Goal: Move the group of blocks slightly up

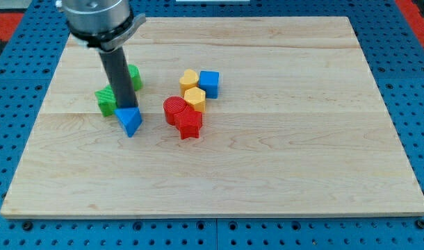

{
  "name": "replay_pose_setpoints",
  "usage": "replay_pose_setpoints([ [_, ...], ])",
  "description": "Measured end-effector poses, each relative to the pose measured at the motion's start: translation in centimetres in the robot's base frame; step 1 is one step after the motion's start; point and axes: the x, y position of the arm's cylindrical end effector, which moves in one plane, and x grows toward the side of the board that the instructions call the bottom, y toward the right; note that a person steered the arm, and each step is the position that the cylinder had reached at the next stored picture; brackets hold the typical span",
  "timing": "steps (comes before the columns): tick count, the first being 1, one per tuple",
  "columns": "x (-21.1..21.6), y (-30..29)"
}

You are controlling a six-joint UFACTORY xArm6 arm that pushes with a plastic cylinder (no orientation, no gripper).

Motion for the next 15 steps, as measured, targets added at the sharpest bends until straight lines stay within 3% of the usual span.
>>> replay_pose_setpoints([
  [2, 5.3, 0.0],
  [4, 7.0, 8.4],
  [5, 8.2, 8.3],
  [9, 5.3, 12.1],
  [15, 2.6, 10.1],
])
